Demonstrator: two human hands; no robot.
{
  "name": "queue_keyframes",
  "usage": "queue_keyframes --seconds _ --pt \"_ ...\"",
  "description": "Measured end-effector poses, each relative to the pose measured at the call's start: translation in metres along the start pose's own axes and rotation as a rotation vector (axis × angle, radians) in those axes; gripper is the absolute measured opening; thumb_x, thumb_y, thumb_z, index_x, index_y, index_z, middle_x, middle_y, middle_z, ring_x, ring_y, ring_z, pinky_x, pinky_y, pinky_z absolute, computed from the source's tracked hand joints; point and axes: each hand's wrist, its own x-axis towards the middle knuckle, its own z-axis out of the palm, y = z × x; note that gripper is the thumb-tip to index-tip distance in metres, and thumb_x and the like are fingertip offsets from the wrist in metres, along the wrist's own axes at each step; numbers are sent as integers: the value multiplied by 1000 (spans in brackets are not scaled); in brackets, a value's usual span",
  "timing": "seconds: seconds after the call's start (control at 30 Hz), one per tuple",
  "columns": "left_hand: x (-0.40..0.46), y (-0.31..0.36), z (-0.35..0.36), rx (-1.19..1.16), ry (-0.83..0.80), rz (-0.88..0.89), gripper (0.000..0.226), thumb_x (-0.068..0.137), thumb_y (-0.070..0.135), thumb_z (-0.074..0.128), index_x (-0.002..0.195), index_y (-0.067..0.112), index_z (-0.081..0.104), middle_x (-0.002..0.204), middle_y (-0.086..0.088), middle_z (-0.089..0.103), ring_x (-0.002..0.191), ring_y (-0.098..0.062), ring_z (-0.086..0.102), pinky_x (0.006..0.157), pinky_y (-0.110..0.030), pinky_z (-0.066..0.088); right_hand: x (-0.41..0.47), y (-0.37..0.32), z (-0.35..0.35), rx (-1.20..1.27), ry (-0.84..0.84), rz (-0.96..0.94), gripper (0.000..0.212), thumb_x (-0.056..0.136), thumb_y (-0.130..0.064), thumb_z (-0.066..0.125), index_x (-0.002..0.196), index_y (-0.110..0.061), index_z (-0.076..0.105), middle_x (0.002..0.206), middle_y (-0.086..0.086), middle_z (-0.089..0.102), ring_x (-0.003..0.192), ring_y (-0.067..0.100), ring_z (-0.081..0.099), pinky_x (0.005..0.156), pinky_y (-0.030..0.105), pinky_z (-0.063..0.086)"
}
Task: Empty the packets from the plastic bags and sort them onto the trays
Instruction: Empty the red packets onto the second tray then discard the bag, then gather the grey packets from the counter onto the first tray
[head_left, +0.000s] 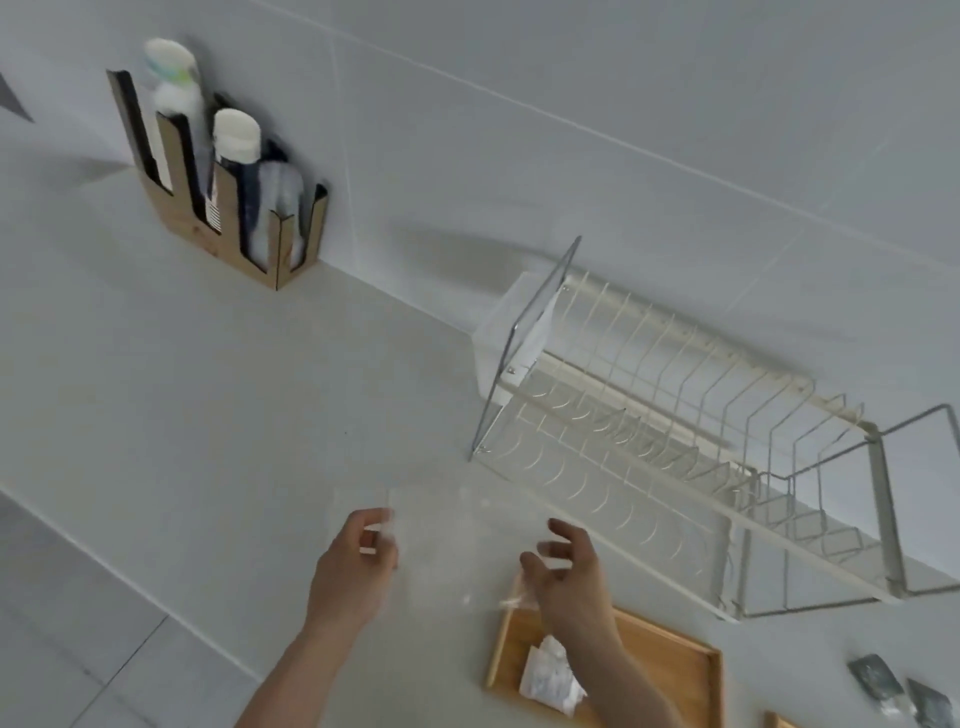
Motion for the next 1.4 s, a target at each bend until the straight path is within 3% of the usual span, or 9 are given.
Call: queue_keyframes --seconds 0.13,0.27,0.4,0.6,0.83,0.93,1.1,1.27,1.4 --pt "23 -4 -20 123 123 39 37 90 17 64 122 23 48 94 2 69 76 -24 64 69 -35 47 3 -23 39 -194 21 -189 54 91 -17 71 138 -27 46 125 1 56 84 9 65 88 44 57" --pt "35 -16 -29 196 131 98 55 85 14 70 128 24 38 116 0 64 93 -26 68 80 -41 54 8 -28 67 -381 -53 -237 68 94 -23 68 151 -27 33 143 1 42 123 23 59 100 40 52" --pt "37 -30 -29 473 161 240 66 81 24 76 138 24 41 135 -7 51 116 -30 59 92 -45 53 7 -22 77 -627 -137 -322 73 98 -35 59 159 -26 20 165 3 22 150 26 30 117 40 35" --pt "36 -50 -17 832 76 527 66 84 29 71 145 27 46 157 -2 40 147 -29 34 119 -45 30 3 -2 83 -1005 -326 -527 65 103 -41 42 160 -34 10 172 0 -5 159 26 -3 125 45 22" --pt "42 -81 -11 986 -50 564 57 91 37 45 145 20 51 155 -5 46 146 -31 37 119 -46 13 6 18 89 -1154 -325 -527 63 95 -50 16 153 -33 34 168 10 22 153 38 25 120 56 28" --pt "43 -91 -12 1024 -83 532 64 88 41 31 145 19 51 153 -6 48 144 -31 40 119 -45 10 4 17 87 -1212 -434 -475 74 88 -57 7 158 -34 22 171 8 5 157 37 7 124 54 13" --pt "38 -82 -12 1052 -86 551 66 87 42 29 145 19 50 153 -7 49 145 -33 38 119 -48 15 0 17 83 -1213 -329 -472 56 90 -56 36 137 -35 57 148 9 57 131 32 60 99 47 55" --pt "28 -46 0 1037 -62 609 64 90 42 29 145 19 50 155 -9 46 148 -42 28 119 -54 14 -4 17 62 -1102 -243 -507 58 96 -56 33 148 -33 43 159 9 44 144 33 45 113 47 38" --pt "18 -15 25 1004 -109 681 62 92 44 27 148 23 45 157 -3 44 150 -30 29 119 -47 13 -9 24 26 -958 -203 -462 63 99 -54 24 158 -34 24 170 5 12 157 28 12 126 42 11"
